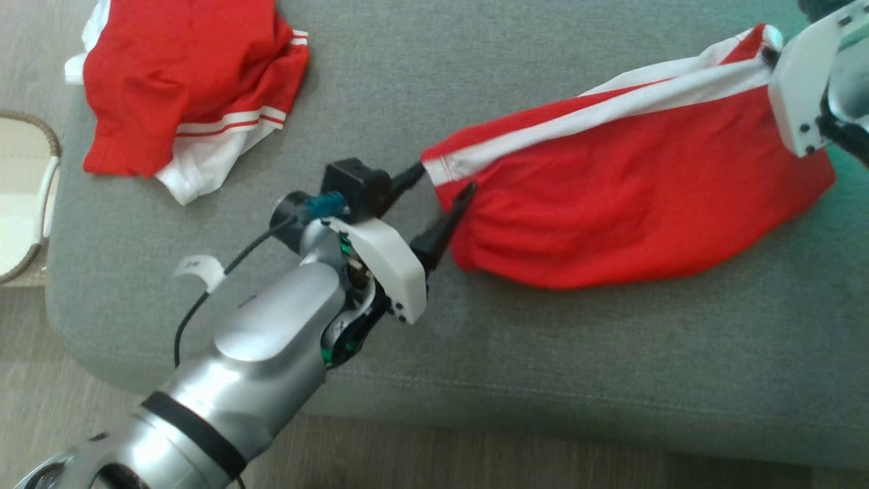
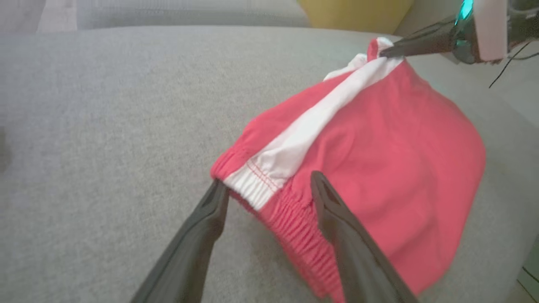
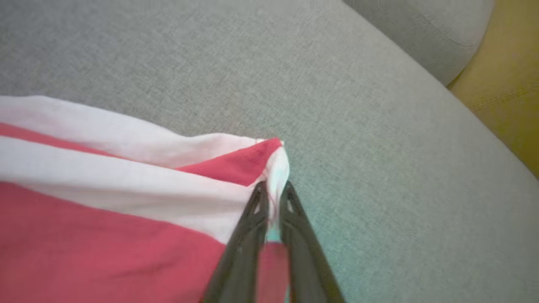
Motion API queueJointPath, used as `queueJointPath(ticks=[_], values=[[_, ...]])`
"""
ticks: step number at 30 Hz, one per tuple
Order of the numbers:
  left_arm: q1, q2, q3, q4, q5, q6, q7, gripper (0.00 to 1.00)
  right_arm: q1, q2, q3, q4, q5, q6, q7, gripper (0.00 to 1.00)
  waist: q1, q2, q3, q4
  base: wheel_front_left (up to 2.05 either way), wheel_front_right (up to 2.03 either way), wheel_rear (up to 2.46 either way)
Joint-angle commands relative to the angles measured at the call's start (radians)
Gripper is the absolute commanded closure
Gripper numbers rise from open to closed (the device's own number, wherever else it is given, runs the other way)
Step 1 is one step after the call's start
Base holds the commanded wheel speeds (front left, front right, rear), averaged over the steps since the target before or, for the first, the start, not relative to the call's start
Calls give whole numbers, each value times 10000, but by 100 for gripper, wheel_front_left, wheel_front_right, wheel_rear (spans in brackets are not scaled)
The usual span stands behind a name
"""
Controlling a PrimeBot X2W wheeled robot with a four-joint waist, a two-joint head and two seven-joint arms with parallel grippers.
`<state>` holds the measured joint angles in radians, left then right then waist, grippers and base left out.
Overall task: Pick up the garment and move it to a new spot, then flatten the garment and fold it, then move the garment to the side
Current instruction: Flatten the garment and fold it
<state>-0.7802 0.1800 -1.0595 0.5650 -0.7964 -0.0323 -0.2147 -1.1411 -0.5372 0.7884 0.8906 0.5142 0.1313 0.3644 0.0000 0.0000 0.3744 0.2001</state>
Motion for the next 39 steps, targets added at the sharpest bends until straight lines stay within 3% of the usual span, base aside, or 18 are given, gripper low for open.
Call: queueJointPath(ticks=[1, 11, 16, 20, 22, 28, 33, 39], values=[[-399, 99, 524, -119, -98, 156, -200, 0, -371, 26, -134, 7, -315, -6, -482, 0, 0, 0, -111, -83, 0, 0, 0], [222, -55, 1476, 164, 101, 755, -462, 0, -387, 932, -1117, 1491, -1331, -6, -3574, 0, 0, 0, -965, -611, 0, 0, 0], [989, 359, 2808, -747, 701, 1470, -468, 0, 51, 1516, -2016, 1612, -1313, -6, -5442, 0, 0, 0, -1627, -1045, 0, 0, 0], [1884, 369, 4132, -1613, 817, 1873, -469, 0, 630, 1866, -2627, 1401, -1048, -6, -6004, 0, 0, 0, -1996, -1313, 0, 0, 0], [2586, 163, 5205, -2178, 643, 1912, -469, 0, 1183, 1936, -2962, 1099, -936, -6, -6171, 0, 0, 0, -2239, -1464, 0, 0, 0], [4295, -52, 6743, -3162, 1884, 1759, -470, 0, 3376, 2087, -4660, -852, -971, -6, -6256, 0, 0, 0, -2836, -1820, 0, 0, 0], [5615, -189, 7520, -3713, 3263, 1529, -470, 0, 5637, 2879, -6090, -2630, -1392, -6, -6259, 0, 0, 0, -3259, -2106, 0, 0, 0], [7070, -618, 8042, -4121, 4598, 1238, -470, 0, 7743, 3979, -7272, -3905, -1927, -6, -6260, 0, 0, 0, -3540, -2334, 0, 0, 0]])
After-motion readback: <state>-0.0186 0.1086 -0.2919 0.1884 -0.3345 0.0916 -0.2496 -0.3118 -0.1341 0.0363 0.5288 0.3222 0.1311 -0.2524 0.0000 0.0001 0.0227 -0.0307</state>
